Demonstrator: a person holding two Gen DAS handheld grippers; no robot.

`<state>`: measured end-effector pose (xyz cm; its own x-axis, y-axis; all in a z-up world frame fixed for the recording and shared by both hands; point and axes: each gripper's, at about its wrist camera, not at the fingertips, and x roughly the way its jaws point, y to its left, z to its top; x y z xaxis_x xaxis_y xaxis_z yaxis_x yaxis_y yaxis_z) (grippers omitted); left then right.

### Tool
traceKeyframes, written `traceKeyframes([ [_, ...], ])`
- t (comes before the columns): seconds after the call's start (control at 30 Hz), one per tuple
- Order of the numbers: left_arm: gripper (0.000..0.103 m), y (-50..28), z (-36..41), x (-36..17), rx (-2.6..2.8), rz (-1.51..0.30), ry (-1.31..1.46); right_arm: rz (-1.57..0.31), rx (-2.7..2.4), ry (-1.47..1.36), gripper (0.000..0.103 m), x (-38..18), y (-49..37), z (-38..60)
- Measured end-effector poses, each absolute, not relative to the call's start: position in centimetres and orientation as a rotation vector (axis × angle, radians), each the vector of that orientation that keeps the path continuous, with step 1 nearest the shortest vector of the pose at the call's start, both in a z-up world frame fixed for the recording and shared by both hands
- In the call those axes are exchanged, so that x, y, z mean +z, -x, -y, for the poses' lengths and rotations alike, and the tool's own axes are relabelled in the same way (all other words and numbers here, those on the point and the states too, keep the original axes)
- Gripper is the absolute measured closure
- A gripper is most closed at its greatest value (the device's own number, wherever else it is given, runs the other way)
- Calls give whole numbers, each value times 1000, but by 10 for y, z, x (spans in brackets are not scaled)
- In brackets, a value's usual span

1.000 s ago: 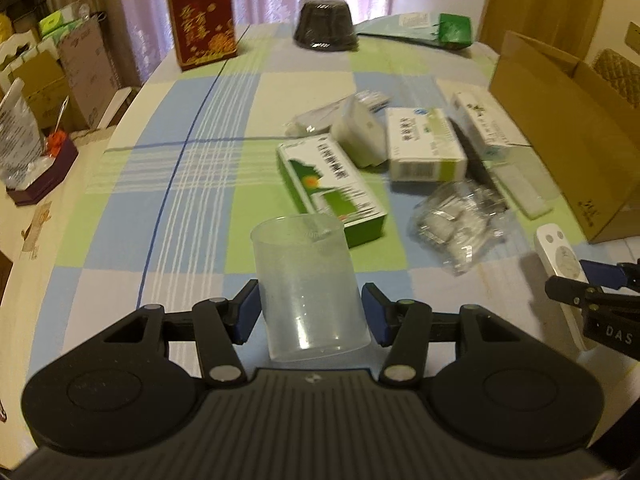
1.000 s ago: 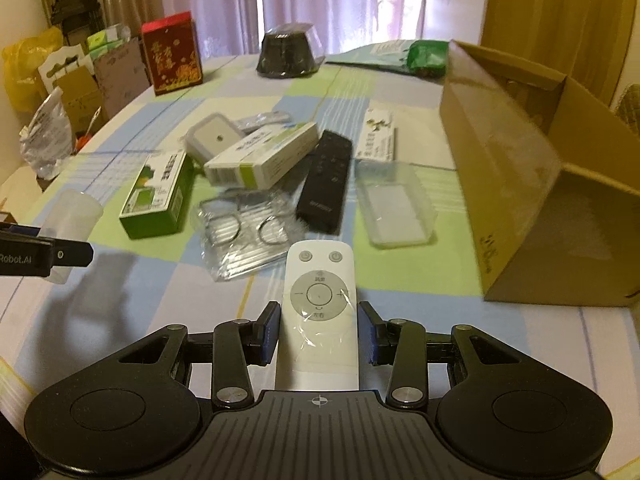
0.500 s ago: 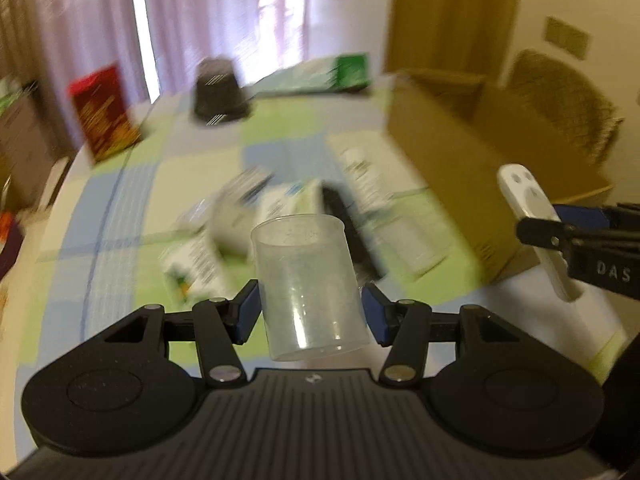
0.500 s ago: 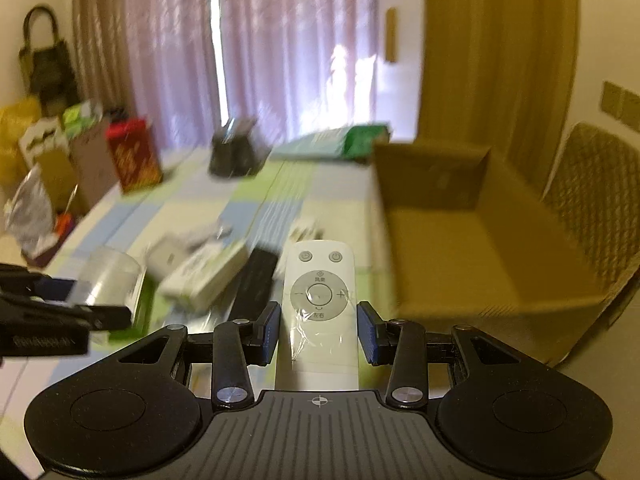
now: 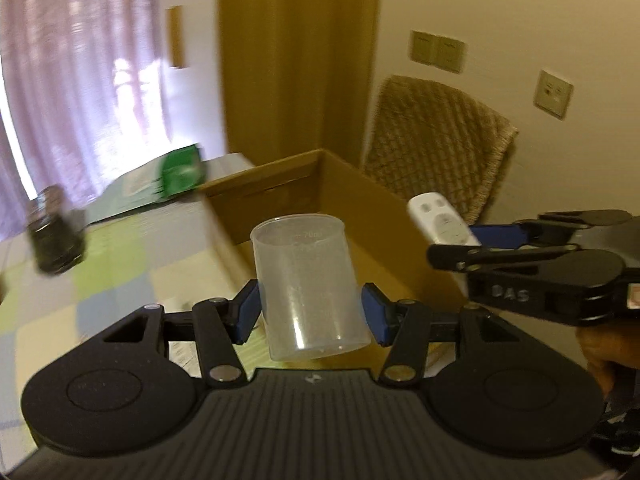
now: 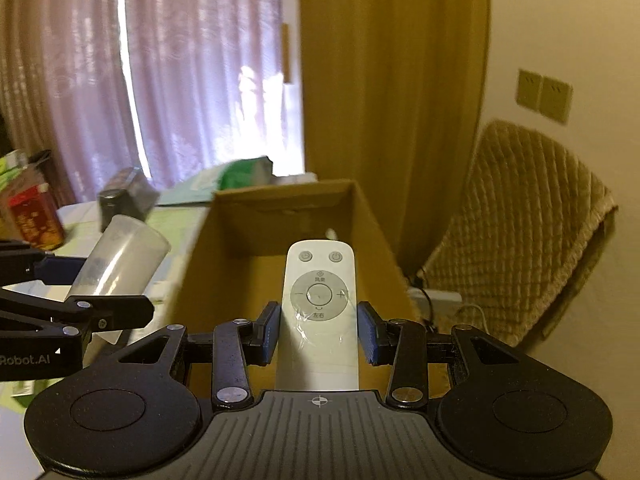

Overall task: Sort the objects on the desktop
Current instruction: 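Carry both to the cardboard box, open left tool over it while right tool drops the remote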

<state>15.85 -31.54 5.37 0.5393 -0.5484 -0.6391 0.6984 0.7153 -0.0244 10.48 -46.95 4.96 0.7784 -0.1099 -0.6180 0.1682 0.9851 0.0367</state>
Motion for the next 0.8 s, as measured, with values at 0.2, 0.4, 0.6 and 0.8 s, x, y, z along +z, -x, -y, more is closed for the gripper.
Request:
traceKeyframes([
  [0.2,53,-183,362,10,-798,-709,-372,-703,-162,-102,63,28,-118,499],
  [0.4,52,-192,377,-21,-809,-732,-458,-724,-143,-92,63,10,-124,506],
  [0.6,37,-193,372,-23,-789,-710,-462,-745,-129,-93,63,-2,-136,504],
  [0.8,37,-191,358,-8,-767,-673,-461,-763,-115,-97,63,-7,-149,503],
])
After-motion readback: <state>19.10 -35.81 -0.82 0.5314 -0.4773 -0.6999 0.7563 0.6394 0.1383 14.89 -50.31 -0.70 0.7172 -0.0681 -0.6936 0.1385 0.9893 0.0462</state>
